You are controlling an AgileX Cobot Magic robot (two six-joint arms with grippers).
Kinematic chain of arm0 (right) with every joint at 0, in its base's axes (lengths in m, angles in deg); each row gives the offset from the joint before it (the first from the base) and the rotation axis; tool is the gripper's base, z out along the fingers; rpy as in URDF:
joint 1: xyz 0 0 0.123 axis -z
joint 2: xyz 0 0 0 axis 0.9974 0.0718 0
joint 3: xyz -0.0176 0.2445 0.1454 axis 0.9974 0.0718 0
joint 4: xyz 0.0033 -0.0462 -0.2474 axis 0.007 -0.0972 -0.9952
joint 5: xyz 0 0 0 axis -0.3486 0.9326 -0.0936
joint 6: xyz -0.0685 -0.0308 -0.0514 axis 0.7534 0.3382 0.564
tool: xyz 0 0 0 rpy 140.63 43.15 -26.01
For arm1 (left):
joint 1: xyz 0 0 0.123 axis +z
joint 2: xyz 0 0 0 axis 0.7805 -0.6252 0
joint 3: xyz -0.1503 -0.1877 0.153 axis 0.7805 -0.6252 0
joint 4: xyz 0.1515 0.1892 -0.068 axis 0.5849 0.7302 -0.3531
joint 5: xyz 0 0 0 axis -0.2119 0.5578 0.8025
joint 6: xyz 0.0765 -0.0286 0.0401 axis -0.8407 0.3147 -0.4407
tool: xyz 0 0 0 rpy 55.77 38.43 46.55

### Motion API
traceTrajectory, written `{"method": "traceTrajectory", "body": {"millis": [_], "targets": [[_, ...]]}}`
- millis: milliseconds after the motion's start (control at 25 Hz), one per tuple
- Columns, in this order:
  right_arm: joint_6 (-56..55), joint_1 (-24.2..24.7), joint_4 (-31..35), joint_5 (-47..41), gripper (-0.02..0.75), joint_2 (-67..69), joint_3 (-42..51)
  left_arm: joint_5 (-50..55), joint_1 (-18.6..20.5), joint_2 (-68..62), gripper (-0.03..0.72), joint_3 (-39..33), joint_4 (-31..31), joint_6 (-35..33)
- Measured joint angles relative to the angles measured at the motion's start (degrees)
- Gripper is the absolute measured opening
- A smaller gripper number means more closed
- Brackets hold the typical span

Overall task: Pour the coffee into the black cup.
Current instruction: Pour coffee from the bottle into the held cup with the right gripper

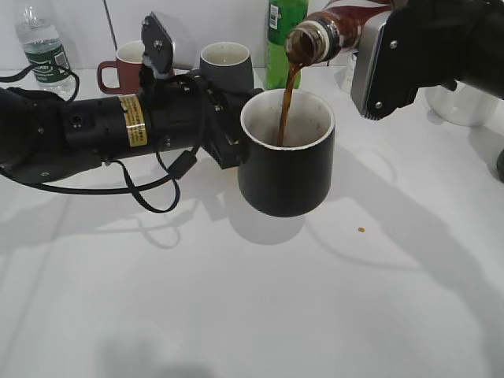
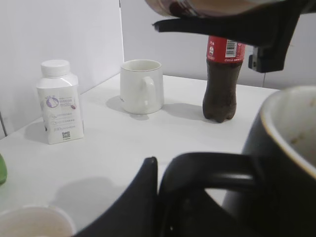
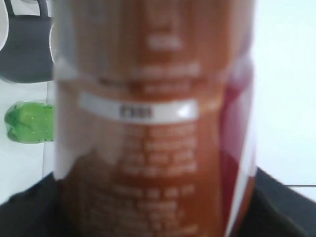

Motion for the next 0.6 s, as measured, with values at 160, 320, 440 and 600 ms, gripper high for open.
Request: {"method": "traceTrajectory", "body": {"millis": [160, 320, 440, 600], "targets": [[0.06, 0.0, 0.0, 0.0, 0.529, 0.0, 0.0, 0.0, 0.0, 0.0, 0.041, 0.0, 0.0, 0.0], [0.17, 0.0, 0.0, 0.0, 0.529, 0.0, 0.0, 0.0, 0.0, 0.0, 0.041, 0.0, 0.17, 0.0], [0.23, 0.0, 0.0, 0.0, 0.529, 0.0, 0.0, 0.0, 0.0, 0.0, 0.041, 0.0, 0.61, 0.0], [0.24, 0.0, 0.0, 0.01, 0.529, 0.0, 0.0, 0.0, 0.0, 0.0, 0.041, 0.0, 2.1, 0.11]]}}
